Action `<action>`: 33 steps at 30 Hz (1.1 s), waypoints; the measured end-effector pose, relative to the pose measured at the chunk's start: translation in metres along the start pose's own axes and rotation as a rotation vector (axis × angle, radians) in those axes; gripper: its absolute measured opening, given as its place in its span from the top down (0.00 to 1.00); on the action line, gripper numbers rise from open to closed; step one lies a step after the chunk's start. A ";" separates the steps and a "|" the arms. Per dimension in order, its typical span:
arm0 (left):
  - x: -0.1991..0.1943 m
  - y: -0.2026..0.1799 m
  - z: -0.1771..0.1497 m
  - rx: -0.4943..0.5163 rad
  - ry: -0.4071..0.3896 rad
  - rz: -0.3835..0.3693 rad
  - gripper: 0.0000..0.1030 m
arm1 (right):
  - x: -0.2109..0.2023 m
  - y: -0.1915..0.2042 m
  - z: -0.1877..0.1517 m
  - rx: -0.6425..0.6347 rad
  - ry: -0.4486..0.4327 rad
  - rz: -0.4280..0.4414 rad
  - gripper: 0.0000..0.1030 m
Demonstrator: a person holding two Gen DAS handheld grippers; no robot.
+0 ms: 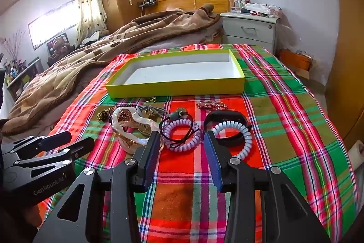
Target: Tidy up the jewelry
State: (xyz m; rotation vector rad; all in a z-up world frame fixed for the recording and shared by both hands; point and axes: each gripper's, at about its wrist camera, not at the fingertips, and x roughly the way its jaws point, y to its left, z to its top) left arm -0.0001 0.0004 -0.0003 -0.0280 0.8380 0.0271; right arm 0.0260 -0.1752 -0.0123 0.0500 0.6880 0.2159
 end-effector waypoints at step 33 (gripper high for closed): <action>0.001 0.003 0.005 -0.003 -0.006 0.036 0.48 | 0.002 0.001 0.001 -0.016 0.003 -0.040 0.60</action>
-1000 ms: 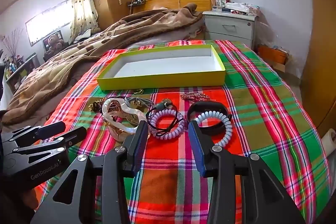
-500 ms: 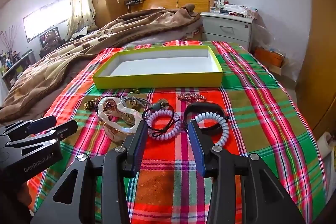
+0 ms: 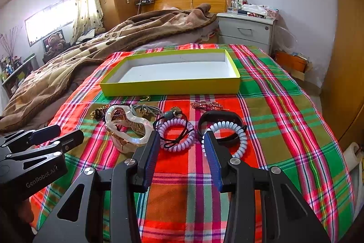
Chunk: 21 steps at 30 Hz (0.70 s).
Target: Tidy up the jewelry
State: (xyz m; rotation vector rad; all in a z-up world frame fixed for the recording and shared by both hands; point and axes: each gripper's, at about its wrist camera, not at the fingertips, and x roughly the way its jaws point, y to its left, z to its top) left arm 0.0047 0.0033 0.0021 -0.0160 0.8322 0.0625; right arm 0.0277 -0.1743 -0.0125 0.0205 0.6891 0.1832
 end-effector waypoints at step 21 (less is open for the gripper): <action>-0.004 -0.001 0.000 -0.004 -0.005 0.008 0.48 | 0.000 0.002 -0.001 -0.006 -0.001 -0.001 0.60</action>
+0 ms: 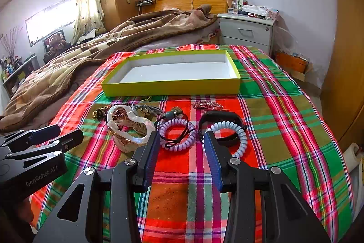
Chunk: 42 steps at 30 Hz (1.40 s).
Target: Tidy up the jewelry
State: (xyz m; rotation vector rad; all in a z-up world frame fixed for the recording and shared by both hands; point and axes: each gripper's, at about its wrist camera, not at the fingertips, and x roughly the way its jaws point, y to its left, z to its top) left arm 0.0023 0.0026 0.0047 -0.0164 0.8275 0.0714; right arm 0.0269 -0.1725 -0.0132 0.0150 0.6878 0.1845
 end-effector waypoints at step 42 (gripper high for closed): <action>0.008 0.011 0.009 0.003 0.012 -0.032 0.48 | 0.001 0.004 0.010 -0.055 -0.025 0.146 0.60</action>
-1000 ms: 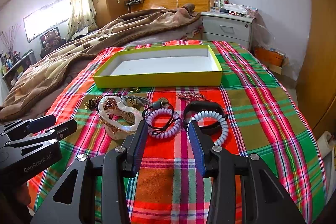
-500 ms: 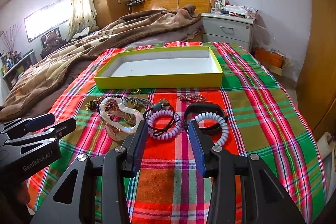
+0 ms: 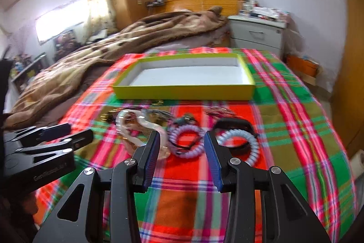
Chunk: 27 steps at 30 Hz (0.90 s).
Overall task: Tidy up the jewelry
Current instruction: 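Grasp the clear pink hair claw clip with the right tool while the left tool grasps the gold pendant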
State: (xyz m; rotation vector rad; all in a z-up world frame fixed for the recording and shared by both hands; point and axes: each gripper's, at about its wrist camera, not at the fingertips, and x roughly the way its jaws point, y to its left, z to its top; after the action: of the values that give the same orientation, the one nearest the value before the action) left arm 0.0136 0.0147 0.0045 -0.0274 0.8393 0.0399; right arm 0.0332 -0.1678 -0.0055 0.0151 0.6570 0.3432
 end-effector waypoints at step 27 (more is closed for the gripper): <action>0.033 0.068 0.013 -0.132 0.106 -0.132 0.47 | 0.067 0.045 0.009 -0.346 0.239 0.244 0.82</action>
State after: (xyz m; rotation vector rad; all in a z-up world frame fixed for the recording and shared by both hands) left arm 0.0424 0.0839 -0.0119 -0.2105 0.9383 -0.0308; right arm 0.0743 -0.1036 -0.0322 -0.2812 0.8267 0.6983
